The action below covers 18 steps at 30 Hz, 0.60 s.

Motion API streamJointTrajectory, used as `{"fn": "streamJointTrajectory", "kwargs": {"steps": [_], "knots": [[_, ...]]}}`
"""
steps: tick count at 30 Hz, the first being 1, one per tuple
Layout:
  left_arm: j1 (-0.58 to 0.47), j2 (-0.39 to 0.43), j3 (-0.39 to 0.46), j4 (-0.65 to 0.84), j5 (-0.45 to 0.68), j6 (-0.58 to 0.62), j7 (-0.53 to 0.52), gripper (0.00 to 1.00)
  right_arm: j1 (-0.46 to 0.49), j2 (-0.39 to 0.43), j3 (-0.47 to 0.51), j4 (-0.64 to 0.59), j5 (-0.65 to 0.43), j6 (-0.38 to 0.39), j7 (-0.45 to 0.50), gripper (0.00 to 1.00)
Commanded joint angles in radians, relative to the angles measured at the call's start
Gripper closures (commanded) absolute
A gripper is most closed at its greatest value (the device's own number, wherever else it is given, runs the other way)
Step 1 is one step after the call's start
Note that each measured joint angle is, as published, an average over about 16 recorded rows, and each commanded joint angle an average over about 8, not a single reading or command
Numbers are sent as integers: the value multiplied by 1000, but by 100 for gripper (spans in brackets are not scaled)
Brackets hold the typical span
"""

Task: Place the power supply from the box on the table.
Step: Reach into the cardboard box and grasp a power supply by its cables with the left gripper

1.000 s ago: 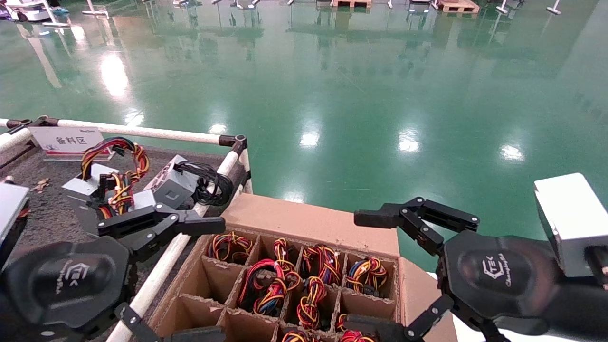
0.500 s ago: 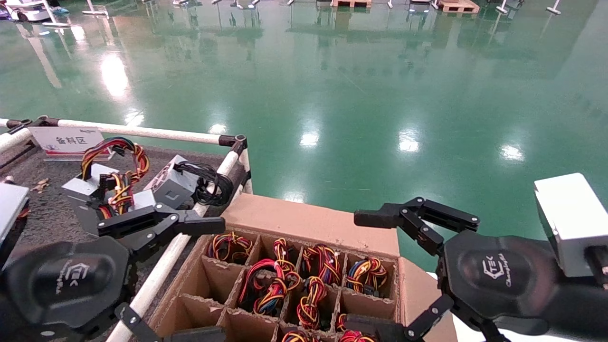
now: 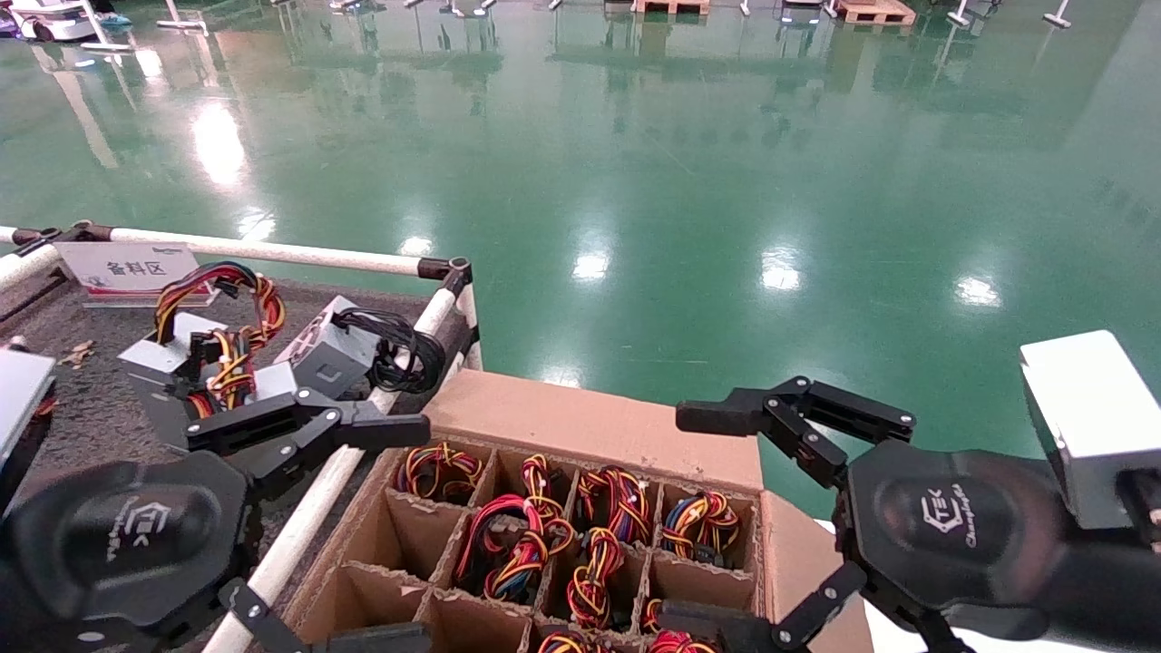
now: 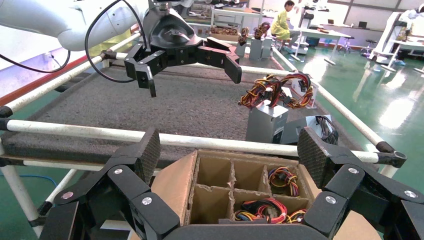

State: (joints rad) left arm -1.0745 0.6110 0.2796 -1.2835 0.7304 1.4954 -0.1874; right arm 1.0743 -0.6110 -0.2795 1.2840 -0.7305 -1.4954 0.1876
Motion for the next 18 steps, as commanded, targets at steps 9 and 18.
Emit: {"fn": "streamJointTrajectory", "kwargs": {"steps": [9,18], "knots": [[0,0,0,0,0,0,0,0,0,0,0,0,0,0,0,100],[-1,1,4,3,6,-4,-2,0,0,0,0,0,0,0,0,100]]}}
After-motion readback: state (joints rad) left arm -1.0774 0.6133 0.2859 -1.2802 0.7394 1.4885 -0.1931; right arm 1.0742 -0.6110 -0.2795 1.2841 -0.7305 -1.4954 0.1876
